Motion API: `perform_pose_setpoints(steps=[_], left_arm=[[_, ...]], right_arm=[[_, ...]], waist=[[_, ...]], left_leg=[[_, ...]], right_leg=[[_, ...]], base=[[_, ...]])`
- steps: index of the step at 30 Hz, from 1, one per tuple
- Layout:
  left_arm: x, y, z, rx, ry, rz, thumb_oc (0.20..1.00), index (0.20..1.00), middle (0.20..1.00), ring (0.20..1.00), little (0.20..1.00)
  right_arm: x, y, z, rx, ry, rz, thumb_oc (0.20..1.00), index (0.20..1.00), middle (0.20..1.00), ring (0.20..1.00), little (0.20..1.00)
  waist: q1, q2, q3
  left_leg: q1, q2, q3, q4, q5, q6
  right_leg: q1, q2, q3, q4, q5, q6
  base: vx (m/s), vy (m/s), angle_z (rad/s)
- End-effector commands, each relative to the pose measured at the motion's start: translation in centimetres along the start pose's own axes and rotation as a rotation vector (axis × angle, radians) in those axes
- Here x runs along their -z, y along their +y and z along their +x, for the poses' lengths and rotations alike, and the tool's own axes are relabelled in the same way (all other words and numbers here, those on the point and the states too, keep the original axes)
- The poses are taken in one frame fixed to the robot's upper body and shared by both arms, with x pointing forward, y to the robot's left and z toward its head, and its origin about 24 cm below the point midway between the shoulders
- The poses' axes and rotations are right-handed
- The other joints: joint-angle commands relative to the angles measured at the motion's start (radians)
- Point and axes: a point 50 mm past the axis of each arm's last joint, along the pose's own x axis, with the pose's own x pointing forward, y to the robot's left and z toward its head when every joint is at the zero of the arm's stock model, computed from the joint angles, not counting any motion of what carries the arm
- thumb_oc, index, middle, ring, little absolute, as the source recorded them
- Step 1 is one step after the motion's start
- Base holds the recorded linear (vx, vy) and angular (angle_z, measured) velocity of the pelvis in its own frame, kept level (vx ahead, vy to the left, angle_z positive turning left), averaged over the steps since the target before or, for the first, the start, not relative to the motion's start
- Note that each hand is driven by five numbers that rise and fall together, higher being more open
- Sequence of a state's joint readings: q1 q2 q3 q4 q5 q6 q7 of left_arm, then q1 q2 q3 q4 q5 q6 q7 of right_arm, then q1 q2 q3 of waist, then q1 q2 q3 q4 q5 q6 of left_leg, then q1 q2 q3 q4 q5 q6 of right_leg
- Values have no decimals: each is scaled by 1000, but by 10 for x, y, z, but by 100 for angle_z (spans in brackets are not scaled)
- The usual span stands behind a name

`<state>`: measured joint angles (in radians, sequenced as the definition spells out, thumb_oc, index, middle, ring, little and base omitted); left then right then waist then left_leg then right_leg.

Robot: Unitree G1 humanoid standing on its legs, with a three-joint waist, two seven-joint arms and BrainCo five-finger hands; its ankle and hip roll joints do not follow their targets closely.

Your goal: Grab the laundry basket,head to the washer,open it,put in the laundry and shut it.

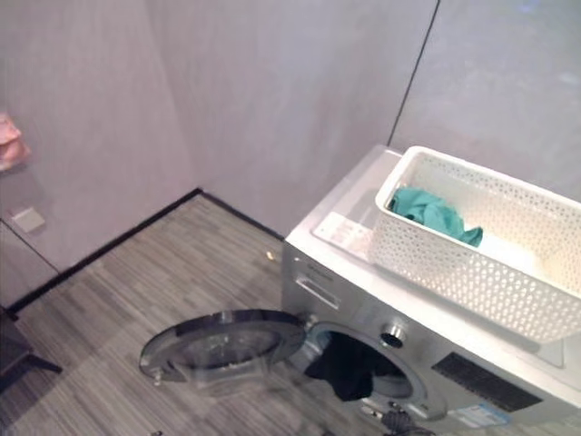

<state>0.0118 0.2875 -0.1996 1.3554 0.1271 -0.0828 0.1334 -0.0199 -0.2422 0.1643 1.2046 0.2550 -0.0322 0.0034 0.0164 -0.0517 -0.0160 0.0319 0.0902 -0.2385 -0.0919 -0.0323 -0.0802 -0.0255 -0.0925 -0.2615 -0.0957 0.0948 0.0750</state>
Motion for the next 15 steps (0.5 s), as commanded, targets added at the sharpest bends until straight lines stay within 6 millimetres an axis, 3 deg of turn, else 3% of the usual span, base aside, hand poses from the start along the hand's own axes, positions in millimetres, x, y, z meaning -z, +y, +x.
perform_pose_setpoints(steps=[1, 6, 9, 11, 12, 13, 15], left_arm=[[-4, 14, 3, -31, 13, -20, 1000, 1000, 1000, 1000, 1000], [-6, 13, 3, -27, 8, -25, 1000, 1000, 1000, 1000, 1000], [-16, 15, 4, -32, -27, -34, 1000, 1000, 1000, 1000, 1000], [-55, 24, 5, -61, -180, -50, 1000, 1000, 1000, 1000, 1000], [-91, 20, 2, -56, -314, -78, 1000, 1000, 1000, 1000, 1000], [-91, 20, 2, -56, -314, -78, 1000, 1000, 1000, 1000, 1000], [-147, 5, -12, 5, -530, -69, 1000, 1000, 1000, 1000, 1000]], right_arm=[[-4, 2, 2, -1, 0, -53, 1000, 1000, 1000, 1000, 1000], [1, 3, 1, -5, 22, -65, 1000, 1000, 1000, 1000, 1000], [3, -1, 1, 7, 38, -61, 1000, 1000, 1000, 1000, 1000], [-49, -20, 5, 67, -98, -93, 1000, 1000, 1000, 1000, 1000], [-85, -34, 4, 125, -189, -124, 1000, 1000, 1000, 1000, 1000], [-85, -34, 4, 125, -189, -124, 1000, 1000, 1000, 1000, 1000], [-132, -60, -4, 237, -282, -120, 1000, 1000, 1000, 1000, 1000]], waist=[[19, -17, 18], [19, -12, 30], [15, 11, 71], [2, 82, 193], [4, 115, 244], [5, 115, 244], [6, 157, 304]], left_leg=[[4, -10, 69, 5, -25, -3], [-8, -6, 57, 5, -17, -8], [-50, -4, 48, 5, 2, -12], [-184, -8, 68, 5, 48, -2], [-272, -14, 82, 5, 73, 0], [-273, -14, 82, 5, 74, 0], [-343, -21, 102, 5, 90, -2]], right_leg=[[18, -73, 36, 62, -81, 79], [12, -69, 28, 73, -90, 73], [-27, -66, 26, 91, -96, 67], [-242, -81, 70, 205, -101, 61], [-354, -91, 92, 248, -103, 60], [-355, -91, 92, 248, -103, 60], [-443, -100, 110, 257, -88, 66]], base=[[-9, -47, 1], [-8, -26, 2], [-147, -38, 17], [-584, 146, 10], [-411, 148, -5], [-267, 89, -2], [-166, 79, 7]])
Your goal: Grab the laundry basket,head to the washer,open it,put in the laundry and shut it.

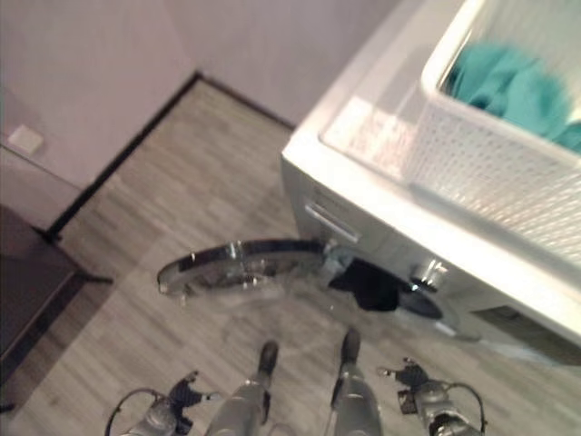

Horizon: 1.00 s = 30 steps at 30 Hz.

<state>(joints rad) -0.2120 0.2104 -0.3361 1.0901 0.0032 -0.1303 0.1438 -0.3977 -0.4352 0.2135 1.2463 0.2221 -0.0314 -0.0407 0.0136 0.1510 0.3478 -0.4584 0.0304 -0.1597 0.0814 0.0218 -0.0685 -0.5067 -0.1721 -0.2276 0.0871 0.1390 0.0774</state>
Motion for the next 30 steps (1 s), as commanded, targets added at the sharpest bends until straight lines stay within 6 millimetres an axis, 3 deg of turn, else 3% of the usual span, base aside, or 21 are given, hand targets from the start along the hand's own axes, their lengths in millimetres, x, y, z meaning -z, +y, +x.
perform_pose_setpoints(steps=[1, 2, 3, 5, 6, 10, 16, 22, 26, 28, 29, 30], left_arm=[[-8, 6, -3, 13, -90, 7, 1000, 1000, 1000, 1000, 1000], [-8, 6, -3, 13, -90, 7, 1000, 1000, 1000, 1000, 1000], [-37, 5, -8, 66, -248, 26, 1000, 1000, 1000, 1000, 1000], [-49, 11, -14, 79, -320, 19, 1000, 1000, 1000, 1000, 1000], [-50, 16, -19, 85, -345, 18, 1000, 1000, 1000, 1000, 1000], [-47, 18, -23, 101, -347, 21, 1000, 1000, 1000, 1000, 1000], [-50, 17, -25, 108, -362, 7, 1000, 1000, 1000, 1000, 1000], [-58, 18, -30, 111, -406, -11, 1000, 1000, 1000, 1000, 1000], [-62, 19, -32, 107, -427, -57, 1000, 1000, 1000, 1000, 1000], [-67, 22, -35, 98, -455, -101, 1000, 1000, 1000, 1000, 1000], [-67, 22, -35, 98, -456, -101, 1000, 1000, 1000, 1000, 1000], [-72, 23, -36, 96, -476, -119, 1000, 1000, 1000, 1000, 1000]], right_arm=[[10, -12, -1, 92, 42, 15, 1000, 1000, 1000, 1000, 1000], [10, -12, -1, 92, 42, 15, 1000, 1000, 1000, 1000, 1000], [-13, -34, 2, 161, 10, -10, 1000, 1000, 1000, 1000, 1000], [-30, -47, 2, 205, -25, -15, 1000, 1000, 1000, 1000, 1000], [-46, -53, 2, 232, -62, -27, 1000, 1000, 1000, 1000, 1000], [-69, -57, 2, 271, -100, -142, 1000, 1000, 1000, 1000, 1000], [-83, -59, 2, 294, -113, -194, 1000, 1000, 1000, 1000, 1000], [-97, -72, -1, 359, -130, -135, 1000, 1000, 1000, 1000, 1000], [-105, -87, -5, 411, -141, -139, 1000, 1000, 1000, 1000, 1000], [-113, -115, -14, 500, -152, -91, 1000, 1000, 1000, 1000, 1000], [-113, -115, -14, 500, -152, -91, 1000, 1000, 1000, 1000, 1000], [-124, -130, -20, 537, -188, 7, 1000, 1000, 1000, 1000, 1000]], waist=[[15, -28, -44], [15, -28, -45], [23, -5, -29], [30, 8, -15], [36, 18, -7], [46, 22, -6], [53, 23, -9], [73, 45, -6], [84, 58, -4], [89, 80, 4], [90, 80, 3], [97, 93, 3]], left_leg=[[120, 35, 32, -169, 39, -15], [120, 35, 32, -169, 39, -15], [96, 24, 41, -169, 40, -16], [80, 18, 50, -169, 39, -16], [70, 11, 59, -169, 38, -16], [60, -4, 72, -169, 34, -14], [48, -21, 73, -169, 38, -8], [20, -53, 71, -169, 44, -3], [-7, -62, 71, -169, 49, -3], [-32, -69, 67, -169, 52, -4], [-33, -69, 68, -169, 52, -4], [-57, -73, 63, -169, 56, -4]], right_leg=[[7, -24, 82, 69, -123, 69], [6, -24, 82, 69, -123, 69], [-13, -28, 90, 56, -110, 76], [-28, -31, 96, 46, -102, 80], [-40, -33, 101, 33, -88, 84], [-38, -39, 106, -5, -59, 91], [-38, -49, 106, -29, -37, 96], [-45, -71, 107, -43, -26, 101], [-70, -78, 111, -42, -25, 103], [-106, -83, 120, -28, -31, 104], [-108, -83, 121, -27, -31, 104], [-140, -86, 131, -16, -36, 104]], base=[[-102, 65, -14], [-85, 70, -21], [-51, 69, -23], [-53, 99, -5], [-25, 93, -4], [5, 65, -5], [13, 46, 0], [18, 62, 2], [6, 41, 4], [11, 64, 3], [10, 63, 7], [6, 36, 3]])
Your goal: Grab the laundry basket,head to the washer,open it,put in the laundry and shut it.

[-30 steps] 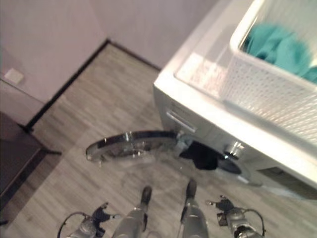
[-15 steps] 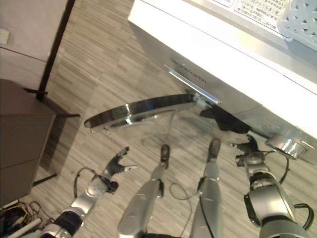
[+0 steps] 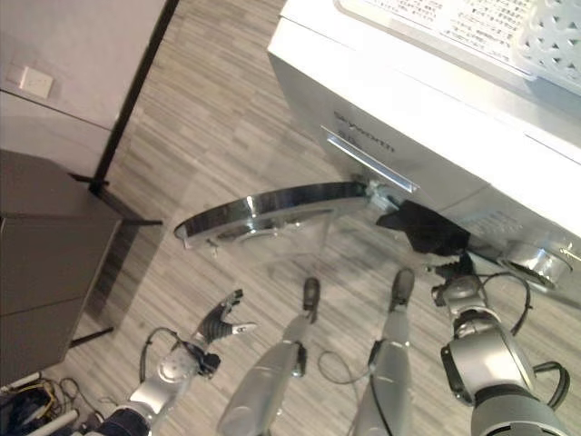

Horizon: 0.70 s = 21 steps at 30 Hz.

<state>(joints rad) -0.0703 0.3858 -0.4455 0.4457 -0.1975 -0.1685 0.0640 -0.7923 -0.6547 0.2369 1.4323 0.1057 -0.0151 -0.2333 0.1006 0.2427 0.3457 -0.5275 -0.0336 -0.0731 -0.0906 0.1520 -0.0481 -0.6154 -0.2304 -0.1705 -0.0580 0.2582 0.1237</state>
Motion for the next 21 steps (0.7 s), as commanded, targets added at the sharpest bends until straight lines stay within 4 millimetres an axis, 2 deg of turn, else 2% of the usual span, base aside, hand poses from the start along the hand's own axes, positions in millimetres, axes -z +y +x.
perform_pose_setpoints(steps=[1, 3, 5, 7, 8, 9, 10, 11, 12, 13, 14, 15, 17, 19, 21], left_arm=[[1, 9, -4, -31, -9, -17, 1000, 1000, 1000, 1000, 1000], [-9, 6, 0, -24, -50, -32, 1000, 1000, 1000, 1000, 1000], [-9, 6, 0, -24, -51, -33, 1000, 1000, 1000, 1000, 1000], [-15, 4, 1, -14, -78, -41, 1000, 1000, 1000, 1000, 1000], [-19, 4, 1, -12, -98, -51, 1000, 1000, 1000, 1000, 1000], [-19, 4, 1, -12, -98, -51, 1000, 1000, 1000, 1000, 1000], [-20, 4, 0, -11, -104, -55, 1000, 1000, 1000, 1000, 1000], [-18, 4, 1, -19, -92, -55, 1000, 1000, 1000, 1000, 1000], [-15, 3, 1, -22, -78, -41, 1000, 1000, 1000, 1000, 1000], [-15, 3, 1, -22, -78, -41, 1000, 1000, 1000, 1000, 1000], [-11, 1, 2, -17, -60, -28, 1000, 1000, 1000, 1000, 1000], [-10, 1, 1, -17, -56, -26, 1000, 1000, 1000, 1000, 1000], [-5, 1, 0, -24, -38, -18, 1000, 1000, 1000, 1000, 1000], [-5, 1, 0, -24, -37, -17, 1000, 1000, 1000, 1000, 1000], [-2, 4, 0, -48, -25, -12, 1000, 1000, 1000, 1000, 1000]], right_arm=[[-5, -21, 3, 82, 14, 106, 1000, 1000, 1000, 1000, 1000], [-33, -25, 4, 98, -52, 241, 1000, 1000, 1000, 1000, 1000], [-34, -25, 4, 98, -52, 241, 1000, 1000, 1000, 1000, 1000], [-51, -28, 4, 110, -98, 304, 1000, 1000, 1000, 1000, 1000], [-66, -33, 3, 116, -135, 385, 1000, 1000, 1000, 1000, 1000], [-66, -34, 3, 116, -135, 386, 1000, 1000, 1000, 1000, 1000], [-75, -39, 3, 124, -151, 485, 1000, 1000, 1000, 1000, 1000], [-90, -37, 0, 100, -171, 677, 1000, 1000, 1000, 1000, 1000], [-100, -31, -2, 71, -188, 770, 1000, 1000, 1000, 1000, 1000], [-100, -31, -2, 71, -188, 772, 1000, 1000, 1000, 1000, 1000], [-113, -26, -5, 51, -207, 884, 256, 256, 256, 256, 256], [-116, -26, -6, 49, -212, 925, 200, 200, 200, 200, 200], [-120, -31, -7, 59, -225, 1047, 200, 200, 200, 200, 200], [-119, -30, -7, 60, -225, 1048, 200, 200, 200, 200, 200], [-125, -35, -9, 75, -253, 1125, 200, 200, 200, 200, 200]], waist=[[11, 5, 3], [25, 18, -2], [25, 18, -2], [36, 27, -7], [46, 34, -13], [47, 34, -13], [55, 39, -17], [68, 45, -23], [74, 44, -27], [74, 43, -28], [82, 43, -31], [84, 41, -33], [88, 37, -41], [88, 36, -41], [86, 30, -46]], left_leg=[[5, -10, -25, 3, -73, -25], [-16, -17, -32, 3, -70, -24], [-18, -17, -32, 3, -70, -25], [-27, -20, -39, 3, -69, -25], [-37, -21, -43, 3, -65, -27], [-38, -21, -44, 3, -65, -27], [-45, -22, -49, 3, -62, -30], [-57, -22, -62, 3, -60, -35], [-61, -21, -66, 3, -59, -37], [-63, -21, -66, 3, -59, -37], [-66, -18, -70, 3, -58, -40], [-68, -18, -71, 3, -57, -41], [-66, -17, -76, 3, -59, -43], [-66, -17, -77, 3, -59, -43], [-62, -18, -77, 3, -61, -46]], right_leg=[[-41, -29, 76, 134, -157, 58], [-68, -32, 80, 151, -164, 57], [-71, -32, 81, 153, -165, 57], [-87, -32, 83, 163, -170, 56], [-99, -33, 82, 173, -176, 56], [-100, -33, 82, 174, -176, 56], [-107, -33, 77, 179, -182, 56], [-121, -31, 72, 194, -193, 55], [-128, -30, 71, 203, -198, 54], [-130, -30, 72, 205, -199, 54], [-135, -28, 67, 216, -206, 54], [-136, -28, 65, 218, -208, 54], [-131, -27, 62, 222, -213, 55], [-132, -27, 62, 223, -214, 55], [-131, -30, 63, 231, -218, 56]], base=[[7, 38, 0], [3, 7, -3], [1, 5, 6], [0, 5, 3], [0, 0, 0], [0, 0, 0], [-21, -11, 4], [-26, -18, 8], [-18, -15, 16], [-14, -23, 16], [-13, -16, 16], [-13, -21, 12], [-1, -12, 9], [0, -3, 2], [0, 0, 0]])
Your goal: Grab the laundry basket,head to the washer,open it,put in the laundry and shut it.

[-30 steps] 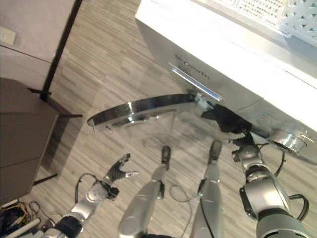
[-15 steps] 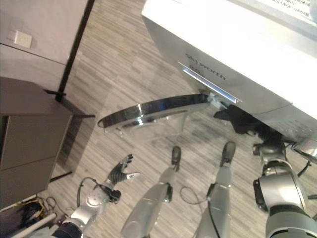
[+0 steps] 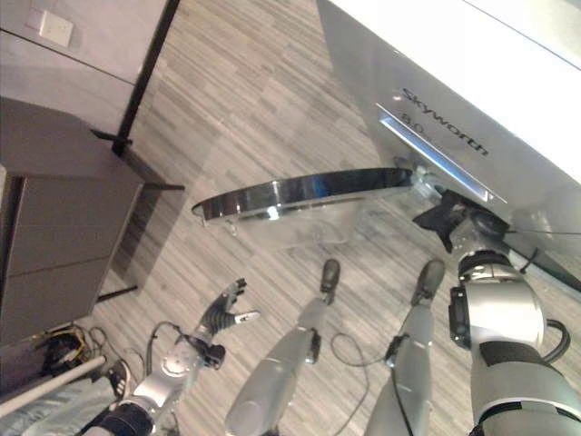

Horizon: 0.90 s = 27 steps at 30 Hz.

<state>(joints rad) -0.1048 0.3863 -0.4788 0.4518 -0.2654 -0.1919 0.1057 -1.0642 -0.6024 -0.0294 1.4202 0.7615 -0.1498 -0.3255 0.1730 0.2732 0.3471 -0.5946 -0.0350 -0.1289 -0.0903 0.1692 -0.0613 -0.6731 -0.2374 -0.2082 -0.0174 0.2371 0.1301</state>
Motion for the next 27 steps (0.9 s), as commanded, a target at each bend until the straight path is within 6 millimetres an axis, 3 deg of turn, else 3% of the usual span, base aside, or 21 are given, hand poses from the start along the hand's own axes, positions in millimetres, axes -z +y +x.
perform_pose_setpoints(steps=[1, 4, 7, 9, 10, 11, 12, 13, 14, 15, 16, 17, 19, 20, 22, 26, 27], left_arm=[[7, 6, -6, -32, 16, 39, 1000, 1000, 1000, 1000, 1000], [8, 7, -6, -39, 19, 40, 1000, 1000, 1000, 1000, 1000], [14, 8, -7, -71, 43, 42, 1000, 1000, 1000, 1000, 1000], [18, 10, -8, -90, 61, 43, 1000, 1000, 1000, 1000, 1000], [18, 10, -8, -90, 61, 44, 1000, 1000, 1000, 1000, 1000], [24, 11, -9, -105, 89, 51, 1000, 1000, 1000, 1000, 1000], [24, 10, -9, -103, 88, 53, 1000, 1000, 1000, 1000, 1000], [30, 11, -11, -117, 113, 58, 1000, 1000, 1000, 1000, 1000], [34, 11, -13, -120, 130, 61, 1000, 1000, 1000, 1000, 1000], [34, 11, -13, -119, 129, 62, 1000, 1000, 1000, 1000, 1000], [44, 12, -18, -122, 171, 72, 1000, 1000, 1000, 1000, 1000], [49, 14, -21, -128, 195, 73, 1000, 1000, 1000, 1000, 1000], [52, 14, -23, -129, 207, 73, 1000, 1000, 1000, 1000, 1000], [58, 17, -27, -137, 234, 76, 1000, 1000, 1000, 1000, 1000], [62, 19, -30, -141, 248, 89, 1000, 1000, 1000, 1000, 1000], [62, 18, -29, -134, 250, 103, 1000, 1000, 1000, 1000, 1000], [61, 14, -29, -116, 239, 109, 1000, 1000, 1000, 1000, 1000]], right_arm=[[-22, 13, -3, -74, -138, 71, 200, 200, 200, 200, 200], [-23, 10, -3, -65, -143, 99, 200, 200, 200, 200, 200], [-29, -3, 0, -8, -164, 237, 200, 200, 200, 200, 200], [-47, -11, -1, 26, -233, 356, 200, 200, 200, 200, 200], [-47, -11, -1, 26, -233, 356, 200, 200, 200, 200, 200], [-76, -15, -4, 33, -345, 407, 200, 200, 200, 200, 200], [-76, -16, -4, 38, -347, 405, 200, 200, 200, 200, 200], [-108, -18, -11, 33, -474, 456, 200, 200, 200, 200, 200], [-127, -21, -17, 36, -546, 480, 200, 200, 200, 200, 200], [-127, -21, -18, 39, -548, 479, 200, 200, 200, 200, 200], [-162, -28, -30, 35, -682, 545, 200, 200, 200, 200, 200], [-180, -31, -39, 33, -753, 587, 200, 200, 200, 200, 200], [-189, -30, -46, 33, -795, 605, 200, 200, 200, 200, 200], [-210, -28, -60, 8, -880, 659, 200, 200, 200, 200, 200], [-230, -26, -73, -15, -941, 721, 200, 200, 200, 200, 200], [-239, -20, -77, -40, -947, 757, 200, 200, 200, 200, 200], [-238, -15, -71, -24, -908, 667, 200, 200, 200, 200, 200]], waist=[[11, -3, -48], [9, -6, -49], [-4, -15, -61], [-16, -22, -66], [-15, -22, -66], [-22, -30, -77], [-20, -28, -74], [-26, -37, -85], [-30, -41, -89], [-29, -40, -88], [-35, -45, -101], [-38, -52, -111], [-41, -51, -114], [-43, -53, -122], [-37, -56, -133], [-28, -53, -138], [-20, -45, -142]], left_leg=[[8, -17, -22, 3, -80, -33], [14, -18, -22, 3, -82, -33], [29, -15, -19, 3, -89, -34], [43, -13, -13, 3, -96, -34], [43, -13, -13, 3, -97, -34], [52, -13, -11, 3, -101, -35], [57, -13, -11, 3, -102, -35], [65, -12, -7, 3, -106, -37], [72, -11, -7, 3, -108, -38], [74, -10, -7, 3, -109, -38], [80, -11, -9, 3, -104, -41], [87, -9, -9, 3, -111, -43], [91, -10, -10, 3, -112, -43], [89, -11, -11, 3, -109, -44], [89, -10, -9, 3, -115, -45], [84, -9, -5, 3, -114, -47], [75, -10, -2, 3, -110, -50]], right_leg=[[-72, -23, 101, 192, -198, 51], [-66, -23, 102, 190, -198, 51], [-44, -28, 100, 179, -198, 56], [-25, -26, 98, 169, -198, 58], [-24, -26, 98, 169, -198, 58], [-10, -25, 98, 157, -196, 60], [-3, -24, 97, 152, -194, 61], [11, -24, 93, 140, -191, 64], [23, -25, 91, 129, -187, 66], [26, -25, 90, 127, -186, 66], [41, -25, 88, 114, -175, 68], [53, -26, 87, 108, -179, 70], [59, -25, 86, 102, -177, 70], [62, -26, 88, 95, -169, 70], [61, -25, 90, 91, -175, 70], [52, -26, 97, 92, -175, 68], [41, -29, 105, 90, -173, 67]], base=[[0, 0, 0], [0, 0, 0], [0, 0, 0], [0, 0, 0], [0, 0, 0], [0, 0, 0], [0, 0, 0], [0, 0, 0], [0, 0, 0], [0, 0, 0], [42, -19, 1], [54, -20, 2], [24, -6, 1], [0, 0, 0], [16, 1, 0], [4, -4, -2], [0, 0, 0]])
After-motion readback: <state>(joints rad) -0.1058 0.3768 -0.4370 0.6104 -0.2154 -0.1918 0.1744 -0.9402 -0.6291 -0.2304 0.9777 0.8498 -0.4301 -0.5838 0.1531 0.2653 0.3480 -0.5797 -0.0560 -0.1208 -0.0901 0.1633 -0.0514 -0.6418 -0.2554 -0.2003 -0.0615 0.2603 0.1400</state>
